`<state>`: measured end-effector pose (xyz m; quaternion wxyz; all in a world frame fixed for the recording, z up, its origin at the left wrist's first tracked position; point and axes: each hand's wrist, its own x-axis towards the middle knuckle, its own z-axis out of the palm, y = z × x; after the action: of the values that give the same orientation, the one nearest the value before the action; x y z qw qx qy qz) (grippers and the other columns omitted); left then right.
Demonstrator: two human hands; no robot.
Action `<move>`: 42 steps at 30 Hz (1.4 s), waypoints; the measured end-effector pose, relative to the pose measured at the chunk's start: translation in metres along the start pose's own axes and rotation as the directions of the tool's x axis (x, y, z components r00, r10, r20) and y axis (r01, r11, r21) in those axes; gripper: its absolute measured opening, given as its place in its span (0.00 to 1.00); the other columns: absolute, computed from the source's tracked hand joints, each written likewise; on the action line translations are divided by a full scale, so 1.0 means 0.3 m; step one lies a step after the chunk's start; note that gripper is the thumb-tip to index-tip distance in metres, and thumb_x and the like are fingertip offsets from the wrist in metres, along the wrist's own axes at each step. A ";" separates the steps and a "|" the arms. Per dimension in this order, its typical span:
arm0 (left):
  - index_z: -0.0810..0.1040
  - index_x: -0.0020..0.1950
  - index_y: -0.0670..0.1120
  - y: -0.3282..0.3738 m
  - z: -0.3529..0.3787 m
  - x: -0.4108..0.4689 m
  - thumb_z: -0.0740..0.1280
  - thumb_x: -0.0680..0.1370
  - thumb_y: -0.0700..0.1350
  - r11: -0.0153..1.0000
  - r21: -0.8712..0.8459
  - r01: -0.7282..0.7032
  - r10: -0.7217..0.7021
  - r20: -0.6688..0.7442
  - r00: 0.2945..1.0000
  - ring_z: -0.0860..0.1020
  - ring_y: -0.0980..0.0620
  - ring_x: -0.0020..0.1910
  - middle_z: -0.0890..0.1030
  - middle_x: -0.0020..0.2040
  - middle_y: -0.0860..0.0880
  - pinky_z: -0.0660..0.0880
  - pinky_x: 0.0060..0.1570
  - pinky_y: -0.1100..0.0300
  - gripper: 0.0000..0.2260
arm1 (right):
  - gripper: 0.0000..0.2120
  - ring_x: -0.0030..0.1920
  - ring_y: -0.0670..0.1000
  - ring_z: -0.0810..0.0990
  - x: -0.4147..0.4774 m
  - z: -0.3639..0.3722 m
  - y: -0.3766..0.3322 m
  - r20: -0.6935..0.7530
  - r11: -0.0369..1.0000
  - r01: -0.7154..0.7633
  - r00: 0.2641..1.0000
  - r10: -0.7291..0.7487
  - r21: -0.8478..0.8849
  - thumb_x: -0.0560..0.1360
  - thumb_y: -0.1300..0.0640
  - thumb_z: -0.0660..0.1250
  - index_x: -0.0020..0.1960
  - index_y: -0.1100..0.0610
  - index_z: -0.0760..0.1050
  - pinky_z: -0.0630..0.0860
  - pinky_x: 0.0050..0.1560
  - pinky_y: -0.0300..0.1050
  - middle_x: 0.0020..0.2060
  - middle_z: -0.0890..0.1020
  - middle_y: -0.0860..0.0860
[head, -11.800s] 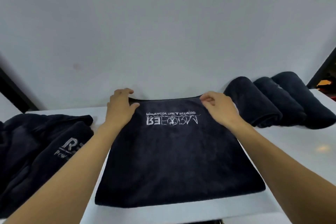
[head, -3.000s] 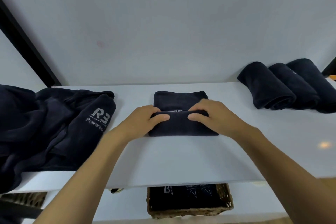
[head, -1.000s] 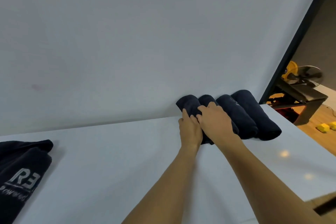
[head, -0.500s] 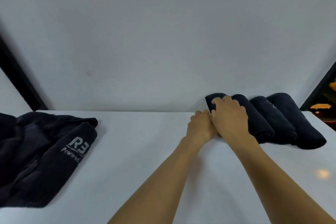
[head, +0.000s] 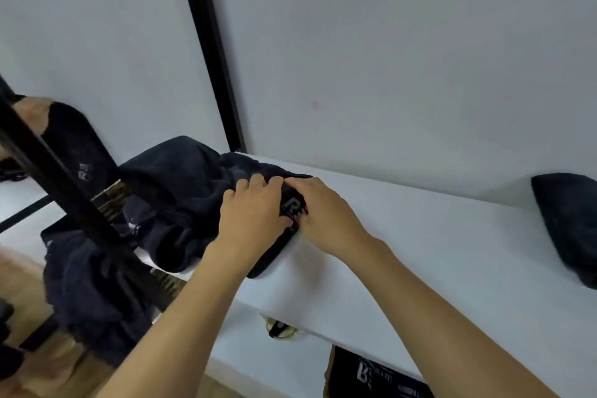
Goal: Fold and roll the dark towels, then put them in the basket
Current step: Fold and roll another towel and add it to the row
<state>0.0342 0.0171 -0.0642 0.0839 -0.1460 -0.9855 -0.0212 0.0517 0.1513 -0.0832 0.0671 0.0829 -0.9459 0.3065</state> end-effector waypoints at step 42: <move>0.82 0.43 0.44 0.519 -0.507 0.247 0.70 0.75 0.43 0.296 -0.846 -0.444 0.327 -0.347 0.879 0.82 0.52 0.38 0.83 0.39 0.48 0.80 0.41 0.61 0.03 | 0.06 0.38 0.46 0.78 -0.195 -0.863 0.102 -0.636 0.990 -0.111 0.771 0.034 -0.082 0.77 0.58 0.60 0.43 0.52 0.72 0.78 0.43 0.44 0.40 0.78 0.43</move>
<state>0.0339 0.1770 0.1011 0.0465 -0.3983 -0.7403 -0.5396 0.1226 0.3355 0.0970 0.3740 -0.0655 -0.8867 0.2639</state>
